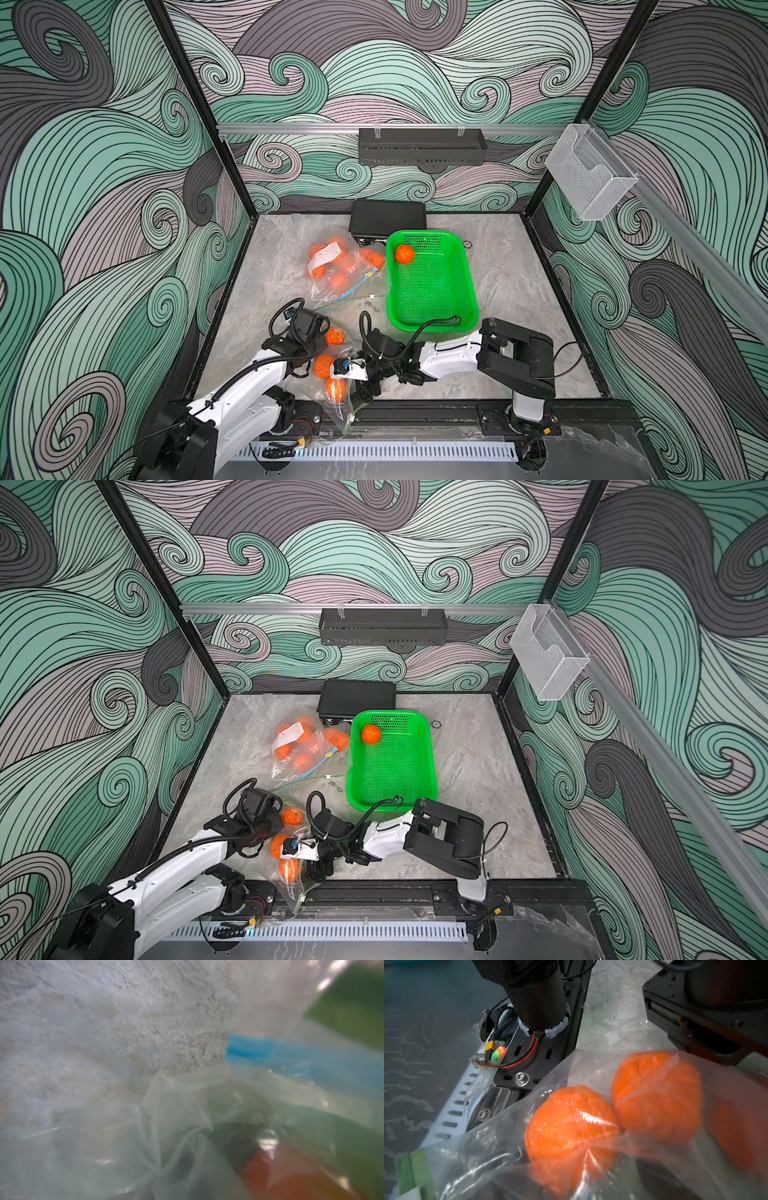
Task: Open the zip-top bag and take out the orange
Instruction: Pick up the orange from the zipper food storage bag.
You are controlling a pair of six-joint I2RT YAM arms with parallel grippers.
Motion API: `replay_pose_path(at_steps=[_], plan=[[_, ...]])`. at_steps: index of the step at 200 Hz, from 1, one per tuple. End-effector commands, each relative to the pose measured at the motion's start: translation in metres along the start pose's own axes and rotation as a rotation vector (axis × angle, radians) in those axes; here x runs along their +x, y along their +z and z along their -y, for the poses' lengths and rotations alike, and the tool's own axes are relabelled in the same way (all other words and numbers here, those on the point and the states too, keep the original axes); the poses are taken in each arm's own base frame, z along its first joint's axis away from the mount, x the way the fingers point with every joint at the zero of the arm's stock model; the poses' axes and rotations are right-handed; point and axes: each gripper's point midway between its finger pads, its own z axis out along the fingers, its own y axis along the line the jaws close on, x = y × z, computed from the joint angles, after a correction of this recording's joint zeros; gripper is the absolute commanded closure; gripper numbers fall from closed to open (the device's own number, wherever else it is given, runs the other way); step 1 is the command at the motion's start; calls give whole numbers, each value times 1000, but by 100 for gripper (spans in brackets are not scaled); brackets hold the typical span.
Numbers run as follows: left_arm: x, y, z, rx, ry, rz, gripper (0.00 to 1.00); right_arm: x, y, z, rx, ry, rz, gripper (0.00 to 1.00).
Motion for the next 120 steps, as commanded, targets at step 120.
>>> replay_pose_path(at_steps=[120], plan=[[-6, -3, -3, -54, -36, -1, 100, 26, -84, 108, 317, 189, 62, 56]])
